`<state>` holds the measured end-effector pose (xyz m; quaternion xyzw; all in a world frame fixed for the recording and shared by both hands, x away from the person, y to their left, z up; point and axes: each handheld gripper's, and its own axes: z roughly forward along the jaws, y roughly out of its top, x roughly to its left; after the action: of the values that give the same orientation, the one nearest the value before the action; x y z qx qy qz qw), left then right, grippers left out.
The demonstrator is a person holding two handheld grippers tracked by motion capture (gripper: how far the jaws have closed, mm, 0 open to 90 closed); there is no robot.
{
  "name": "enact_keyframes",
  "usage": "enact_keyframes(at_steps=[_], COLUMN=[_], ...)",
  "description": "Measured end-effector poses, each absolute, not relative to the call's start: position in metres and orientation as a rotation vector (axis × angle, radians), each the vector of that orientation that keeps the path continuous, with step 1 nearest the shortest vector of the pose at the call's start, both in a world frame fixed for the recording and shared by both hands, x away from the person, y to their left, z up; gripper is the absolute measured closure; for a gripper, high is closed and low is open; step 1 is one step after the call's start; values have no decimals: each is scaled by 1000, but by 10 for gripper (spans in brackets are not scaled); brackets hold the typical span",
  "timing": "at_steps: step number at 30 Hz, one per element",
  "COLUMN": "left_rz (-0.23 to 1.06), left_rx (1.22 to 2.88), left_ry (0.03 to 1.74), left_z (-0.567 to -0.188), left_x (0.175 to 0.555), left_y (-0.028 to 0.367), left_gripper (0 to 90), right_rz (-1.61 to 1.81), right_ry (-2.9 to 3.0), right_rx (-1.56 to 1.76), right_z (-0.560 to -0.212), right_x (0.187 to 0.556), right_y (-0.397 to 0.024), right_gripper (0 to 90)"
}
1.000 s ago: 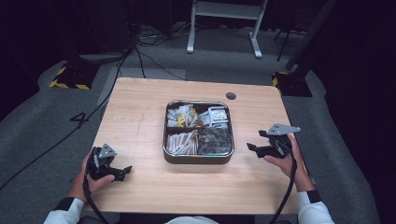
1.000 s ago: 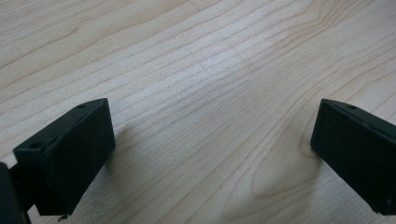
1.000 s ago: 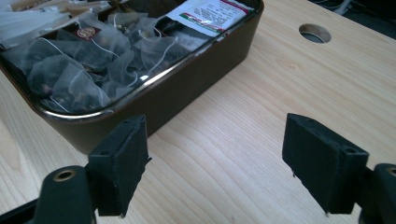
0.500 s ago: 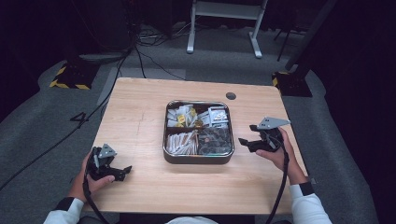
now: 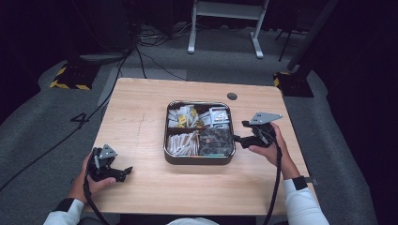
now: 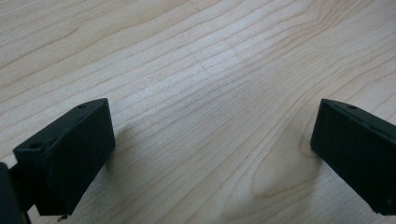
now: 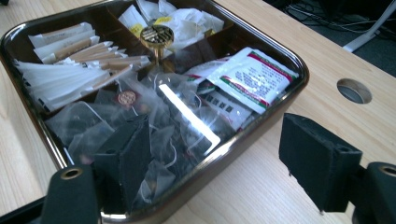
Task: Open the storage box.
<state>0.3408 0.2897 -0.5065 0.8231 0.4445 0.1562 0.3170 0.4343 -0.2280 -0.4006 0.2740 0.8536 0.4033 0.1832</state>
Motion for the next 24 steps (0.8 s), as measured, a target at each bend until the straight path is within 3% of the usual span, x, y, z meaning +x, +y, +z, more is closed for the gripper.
enact_keyframes(at_steps=[24], left_rz=[417], left_rx=[2166], left_ry=[1168], left_z=[-507], left_x=[341], left_y=[290], left_gripper=[1], right_rz=[1172], right_ry=[2461], right_rx=[709], right_z=[-401], right_x=[460], right_y=[-175], right_gripper=[258])
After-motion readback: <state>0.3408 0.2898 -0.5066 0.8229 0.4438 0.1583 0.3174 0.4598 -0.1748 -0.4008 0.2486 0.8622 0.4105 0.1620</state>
